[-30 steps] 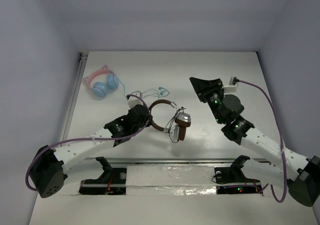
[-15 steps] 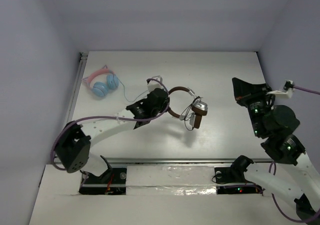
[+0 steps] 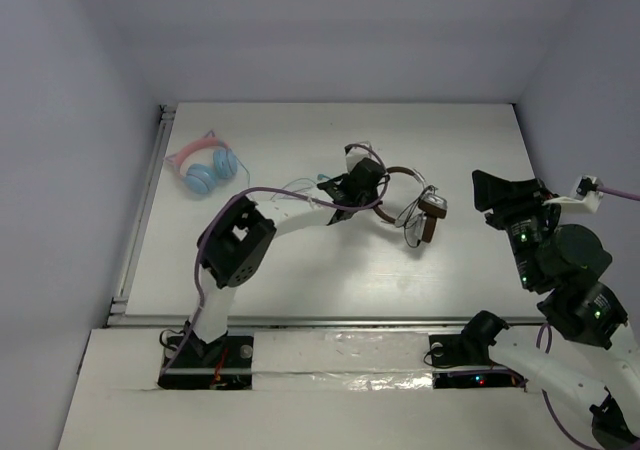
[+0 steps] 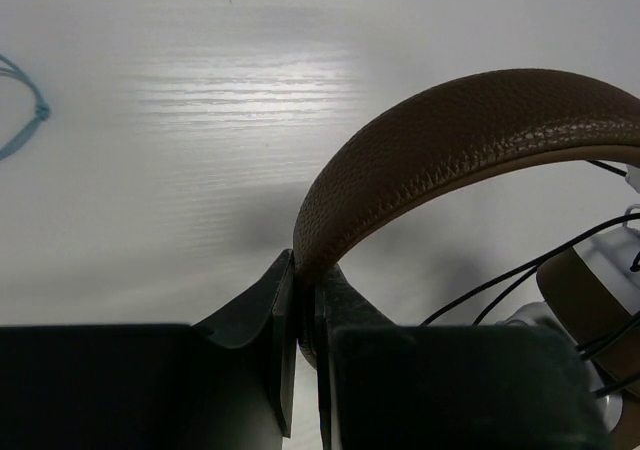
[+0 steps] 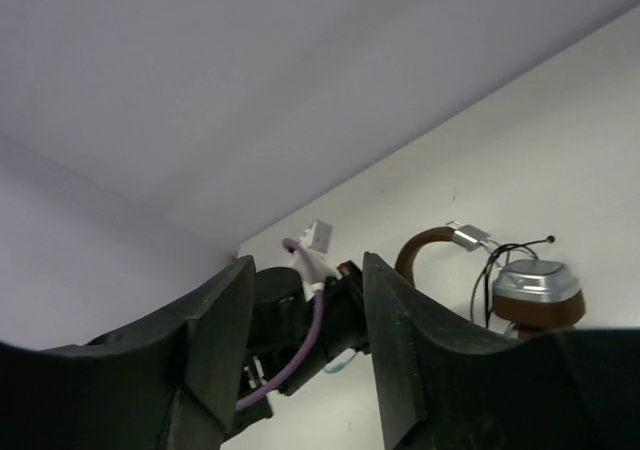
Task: Wrap the headphones
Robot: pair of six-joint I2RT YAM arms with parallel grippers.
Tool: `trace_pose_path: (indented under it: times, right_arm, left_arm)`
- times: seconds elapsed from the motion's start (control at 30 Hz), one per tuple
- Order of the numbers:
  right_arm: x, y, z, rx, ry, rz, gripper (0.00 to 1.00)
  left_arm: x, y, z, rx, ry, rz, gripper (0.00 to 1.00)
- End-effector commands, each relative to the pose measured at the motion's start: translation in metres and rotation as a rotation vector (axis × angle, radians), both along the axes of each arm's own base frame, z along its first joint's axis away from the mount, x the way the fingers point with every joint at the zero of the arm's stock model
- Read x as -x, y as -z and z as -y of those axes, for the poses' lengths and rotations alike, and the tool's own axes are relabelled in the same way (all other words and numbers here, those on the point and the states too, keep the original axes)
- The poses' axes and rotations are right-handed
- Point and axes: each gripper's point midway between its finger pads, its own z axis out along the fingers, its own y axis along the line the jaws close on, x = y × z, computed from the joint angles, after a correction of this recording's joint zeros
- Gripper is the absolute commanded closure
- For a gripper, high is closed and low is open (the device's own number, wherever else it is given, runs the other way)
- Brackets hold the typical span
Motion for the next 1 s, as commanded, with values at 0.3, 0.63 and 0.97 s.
trace_pose_path:
  times: [0.3, 0.63, 0.97]
  right_arm:
    - [-0.009, 0.019, 0.001, 0.071, 0.038, -0.04, 0.37]
    - [-0.005, 0.001, -0.004, 0.072, -0.008, 0.012, 0.29]
    - [0.042, -0.074, 0.008, 0.031, -0.125, 0.222, 1.0]
  left_arm:
    - [-0.014, 0.022, 0.03, 0.005, 0.032, -0.021, 0.78]
    - [-0.004, -0.038, -0.002, 0.038, 0.032, 0.144, 0.37]
    - [0.075, -0.252, -0.101, 0.31, 0.01, 0.538, 0.27]
